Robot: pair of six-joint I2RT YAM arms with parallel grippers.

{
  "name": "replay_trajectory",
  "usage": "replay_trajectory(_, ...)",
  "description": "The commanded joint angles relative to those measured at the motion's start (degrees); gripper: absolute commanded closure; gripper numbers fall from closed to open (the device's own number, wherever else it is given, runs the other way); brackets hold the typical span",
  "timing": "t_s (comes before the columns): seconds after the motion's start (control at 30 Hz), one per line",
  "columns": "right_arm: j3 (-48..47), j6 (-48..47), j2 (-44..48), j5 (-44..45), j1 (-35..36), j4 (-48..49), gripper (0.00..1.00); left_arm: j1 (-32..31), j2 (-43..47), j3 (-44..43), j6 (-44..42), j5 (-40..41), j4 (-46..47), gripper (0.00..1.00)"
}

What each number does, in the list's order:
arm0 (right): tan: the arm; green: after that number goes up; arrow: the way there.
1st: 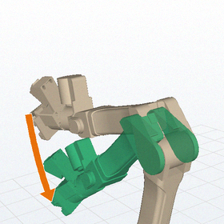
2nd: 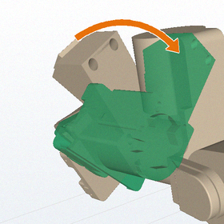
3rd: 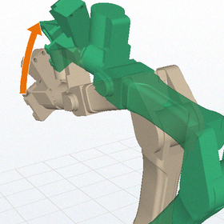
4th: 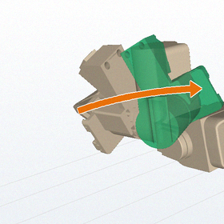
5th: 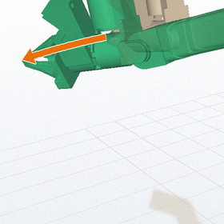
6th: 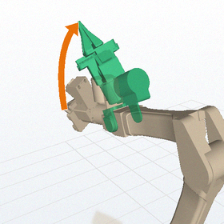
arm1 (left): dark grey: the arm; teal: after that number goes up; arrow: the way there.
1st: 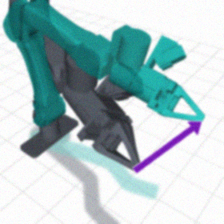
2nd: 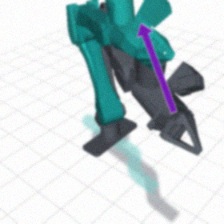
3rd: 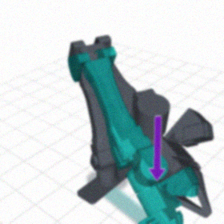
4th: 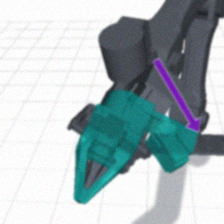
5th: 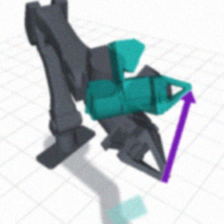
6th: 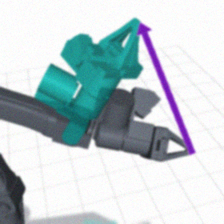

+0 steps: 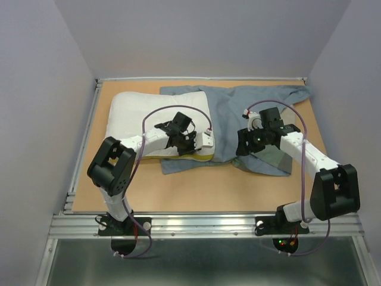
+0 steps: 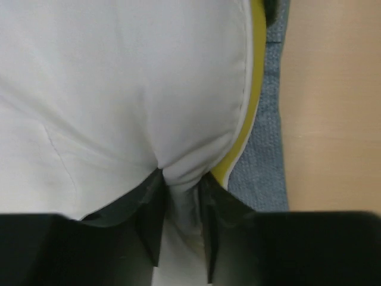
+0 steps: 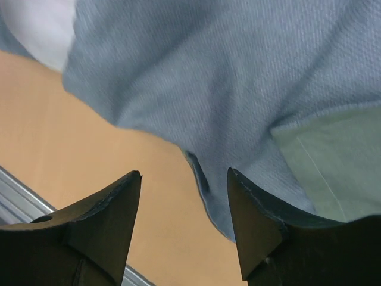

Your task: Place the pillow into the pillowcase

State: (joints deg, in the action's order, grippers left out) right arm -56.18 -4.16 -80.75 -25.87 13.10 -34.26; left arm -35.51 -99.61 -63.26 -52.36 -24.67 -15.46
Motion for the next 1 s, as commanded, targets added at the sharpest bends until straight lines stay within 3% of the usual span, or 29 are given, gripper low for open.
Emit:
replay_trajectory(0.0, 2.2, -11.4, 7.0, 6.3, 0.2, 4.5, 0.37, 0.5, -3.7, -5.5, 4.0, -1.9, -0.5, 0.90)
replay_trajectory(0.1, 1.1, -12.4, 6.8, 8.5, 1.9, 6.5, 0.42, 0.5, -5.5, -8.2, 5.9, -8.5, -4.0, 1.00)
replay_trajectory(0.3, -9.5, 6.6, -3.4, 3.5, 3.2, 6.6, 0.49, 0.5, -7.1, -9.4, 8.8, -9.9, -3.7, 1.00)
replay_trajectory(0.5, -13.9, 15.7, -11.4, 2.0, 4.4, 8.8, 0.51, 0.5, -6.6, -8.5, 10.4, -9.3, -2.2, 1.00)
replay_trajectory(0.97, -15.7, 17.6, -17.3, 3.1, 7.4, 9.3, 0.53, 0.5, -7.2, -9.2, 13.2, -9.7, 0.3, 1.00)
